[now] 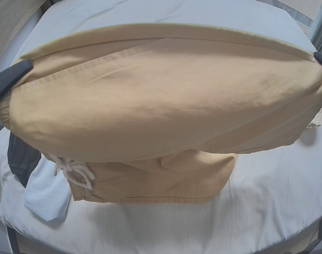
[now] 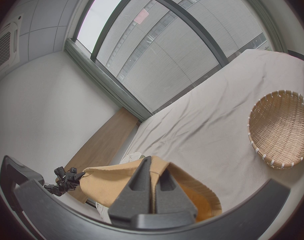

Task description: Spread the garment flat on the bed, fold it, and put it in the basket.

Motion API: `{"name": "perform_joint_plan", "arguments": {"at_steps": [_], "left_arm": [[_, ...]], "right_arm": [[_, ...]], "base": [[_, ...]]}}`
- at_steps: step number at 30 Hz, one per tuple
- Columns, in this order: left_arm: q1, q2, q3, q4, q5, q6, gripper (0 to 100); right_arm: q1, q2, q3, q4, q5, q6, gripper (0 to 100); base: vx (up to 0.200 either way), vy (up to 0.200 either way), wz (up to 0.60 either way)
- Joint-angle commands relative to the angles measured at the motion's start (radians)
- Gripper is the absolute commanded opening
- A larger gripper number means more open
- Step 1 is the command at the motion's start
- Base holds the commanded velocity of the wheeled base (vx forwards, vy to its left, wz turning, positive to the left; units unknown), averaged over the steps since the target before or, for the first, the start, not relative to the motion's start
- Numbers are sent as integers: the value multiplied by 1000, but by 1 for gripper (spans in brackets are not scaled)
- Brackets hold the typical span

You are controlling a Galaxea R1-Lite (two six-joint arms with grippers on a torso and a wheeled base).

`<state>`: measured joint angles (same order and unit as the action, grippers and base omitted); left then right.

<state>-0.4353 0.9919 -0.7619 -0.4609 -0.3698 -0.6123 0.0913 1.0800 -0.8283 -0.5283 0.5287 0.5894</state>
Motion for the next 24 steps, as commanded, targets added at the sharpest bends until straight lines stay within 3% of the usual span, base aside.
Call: {"name": "perform_joint_plan", "arguments": {"at_steps": [1,24], "left_arm": [[21,111,-5,-62,0,3,0],[139,415,-183,-226,0,-1,0]], "right_arm": [[-2,101,-3,-42,-1,0,0],[-13,413,-229,-102,-7,1,0]], "base": [[0,0,0],[0,0,0]]}}
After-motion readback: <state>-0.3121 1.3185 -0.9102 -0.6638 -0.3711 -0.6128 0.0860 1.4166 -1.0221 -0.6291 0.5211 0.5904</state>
